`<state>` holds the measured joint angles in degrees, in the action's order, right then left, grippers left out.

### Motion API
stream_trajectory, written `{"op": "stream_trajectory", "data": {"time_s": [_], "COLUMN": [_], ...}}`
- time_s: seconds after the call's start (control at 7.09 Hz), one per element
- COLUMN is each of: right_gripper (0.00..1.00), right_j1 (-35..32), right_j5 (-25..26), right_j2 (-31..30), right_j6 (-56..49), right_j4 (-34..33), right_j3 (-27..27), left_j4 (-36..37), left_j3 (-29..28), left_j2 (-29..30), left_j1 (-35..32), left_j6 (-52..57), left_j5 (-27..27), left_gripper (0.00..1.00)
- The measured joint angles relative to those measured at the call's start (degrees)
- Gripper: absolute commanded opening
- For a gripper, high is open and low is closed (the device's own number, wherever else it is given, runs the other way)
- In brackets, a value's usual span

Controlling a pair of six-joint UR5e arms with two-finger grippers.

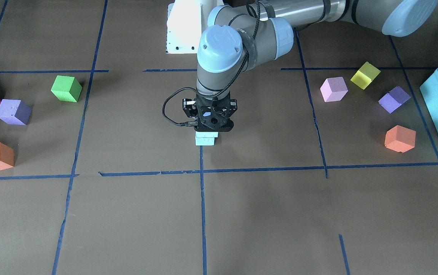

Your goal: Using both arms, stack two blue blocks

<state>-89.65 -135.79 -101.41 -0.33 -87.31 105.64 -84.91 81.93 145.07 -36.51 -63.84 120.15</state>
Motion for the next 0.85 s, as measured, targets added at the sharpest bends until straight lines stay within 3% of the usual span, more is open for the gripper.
{"op": "stream_trajectory", "data": {"time_s": [0.28, 0.56, 0.71, 0.85], "right_gripper": [1.00, 1.00, 1.00, 1.00], "right_j1": [0.00, 0.00, 0.00, 0.00], "right_j5": [-0.01, 0.01, 0.05, 0.07], "right_j2": [0.18, 0.23, 0.24, 0.24], "right_j6": [0.06, 0.05, 0.03, 0.05], "right_j4": [0.03, 0.03, 0.03, 0.06], "right_j3": [0.01, 0.01, 0.01, -0.02], "left_j4": [-0.38, -2.26, -3.26, -3.76], "left_j3": [-0.71, -2.02, -2.70, -3.02], "left_j2": [-0.13, -0.13, -0.06, -0.01], "left_j1": [0.79, 0.89, 0.91, 0.92], "left_j6": [-0.03, -0.06, -0.09, -0.08], "left_j5": [-0.69, -0.94, -0.96, -0.97], "left_gripper": [0.09, 0.20, 0.45, 0.99]}}
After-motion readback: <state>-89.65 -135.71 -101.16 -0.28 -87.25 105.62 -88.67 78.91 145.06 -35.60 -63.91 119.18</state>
